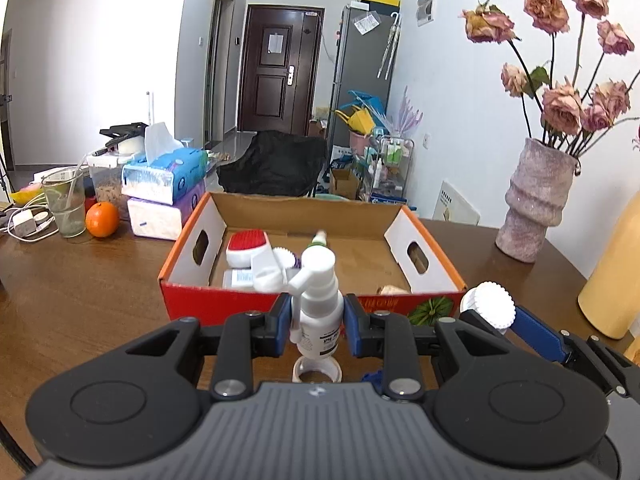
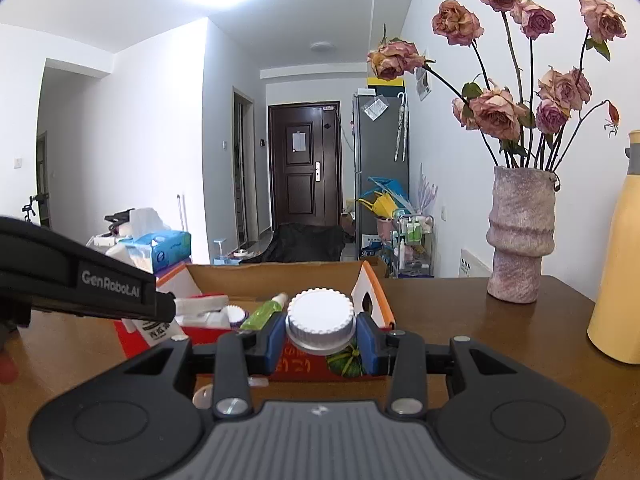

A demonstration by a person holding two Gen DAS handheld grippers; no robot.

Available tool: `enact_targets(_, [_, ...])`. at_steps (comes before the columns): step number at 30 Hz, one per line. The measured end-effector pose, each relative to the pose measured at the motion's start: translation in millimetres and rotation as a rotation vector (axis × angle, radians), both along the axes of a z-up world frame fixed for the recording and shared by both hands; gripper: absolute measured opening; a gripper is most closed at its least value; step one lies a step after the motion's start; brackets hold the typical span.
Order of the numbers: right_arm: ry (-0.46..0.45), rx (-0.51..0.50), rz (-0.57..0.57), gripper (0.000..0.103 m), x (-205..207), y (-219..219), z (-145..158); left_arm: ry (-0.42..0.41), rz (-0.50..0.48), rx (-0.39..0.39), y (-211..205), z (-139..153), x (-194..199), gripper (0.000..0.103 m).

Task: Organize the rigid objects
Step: 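Lift the white spray bottle and ridged cap toward the red box with both grippers, then lower both items into the red box and open both grippers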

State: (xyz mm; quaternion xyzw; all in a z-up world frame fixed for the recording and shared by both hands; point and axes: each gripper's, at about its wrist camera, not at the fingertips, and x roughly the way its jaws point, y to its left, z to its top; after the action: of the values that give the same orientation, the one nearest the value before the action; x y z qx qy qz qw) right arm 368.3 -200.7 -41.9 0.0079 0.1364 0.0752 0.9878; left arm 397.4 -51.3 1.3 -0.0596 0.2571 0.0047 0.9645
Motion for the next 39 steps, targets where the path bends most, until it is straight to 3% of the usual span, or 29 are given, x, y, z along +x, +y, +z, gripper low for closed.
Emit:
enact_targets(16, [-0.033, 0.038, 0.0, 0.038, 44, 6, 6, -0.031, 0.03, -0.05, 11, 9, 45, 0.029])
enact_targets(39, [-0.026, 0.052, 0.018, 0.038, 116, 7, 1, -0.04, 0.069, -0.026, 26, 4, 118, 0.029])
